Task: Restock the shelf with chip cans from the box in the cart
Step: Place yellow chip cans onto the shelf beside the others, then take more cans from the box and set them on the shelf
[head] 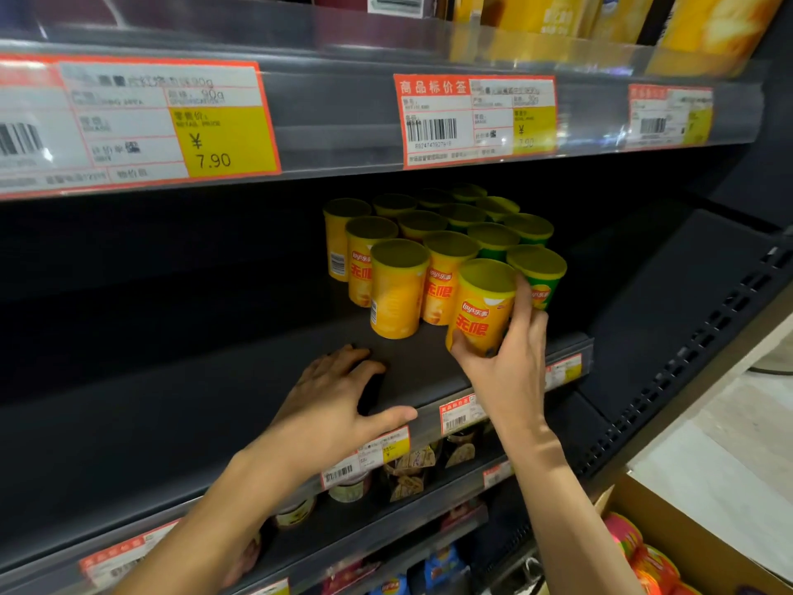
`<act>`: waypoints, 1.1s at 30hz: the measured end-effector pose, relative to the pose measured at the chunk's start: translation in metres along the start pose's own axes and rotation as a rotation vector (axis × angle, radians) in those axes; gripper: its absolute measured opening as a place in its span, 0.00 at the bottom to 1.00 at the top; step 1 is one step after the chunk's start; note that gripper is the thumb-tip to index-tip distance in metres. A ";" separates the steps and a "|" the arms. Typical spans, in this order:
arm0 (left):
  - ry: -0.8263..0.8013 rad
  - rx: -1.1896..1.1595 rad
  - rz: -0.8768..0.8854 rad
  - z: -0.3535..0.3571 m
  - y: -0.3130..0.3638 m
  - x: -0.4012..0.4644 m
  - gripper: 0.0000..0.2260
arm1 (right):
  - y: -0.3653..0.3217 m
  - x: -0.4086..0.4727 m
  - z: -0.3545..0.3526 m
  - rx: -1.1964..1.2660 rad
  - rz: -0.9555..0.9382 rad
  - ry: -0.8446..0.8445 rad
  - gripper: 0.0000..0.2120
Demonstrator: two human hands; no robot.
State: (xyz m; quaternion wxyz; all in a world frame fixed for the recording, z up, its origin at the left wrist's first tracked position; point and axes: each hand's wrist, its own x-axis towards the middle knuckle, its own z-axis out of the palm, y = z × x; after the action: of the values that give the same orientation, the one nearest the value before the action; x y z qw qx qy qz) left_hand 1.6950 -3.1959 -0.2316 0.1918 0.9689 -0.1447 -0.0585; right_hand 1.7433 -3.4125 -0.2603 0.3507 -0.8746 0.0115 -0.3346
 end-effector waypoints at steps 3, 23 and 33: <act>0.030 0.008 0.006 -0.004 0.005 -0.002 0.34 | 0.001 0.003 0.001 -0.027 0.008 -0.009 0.48; 0.280 -0.027 0.736 0.046 0.051 -0.001 0.13 | 0.055 -0.068 -0.020 -0.118 -0.149 0.087 0.26; 0.054 -0.043 0.804 0.116 0.142 0.040 0.18 | 0.125 -0.123 -0.086 -0.259 0.102 -0.106 0.35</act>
State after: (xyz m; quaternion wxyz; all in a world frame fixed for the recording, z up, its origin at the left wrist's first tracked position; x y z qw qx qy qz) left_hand 1.6765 -3.3745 -0.2850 0.2232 0.8321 -0.5059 0.0436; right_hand 1.6238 -3.5272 -0.3632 0.2516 -0.9272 0.0806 -0.2654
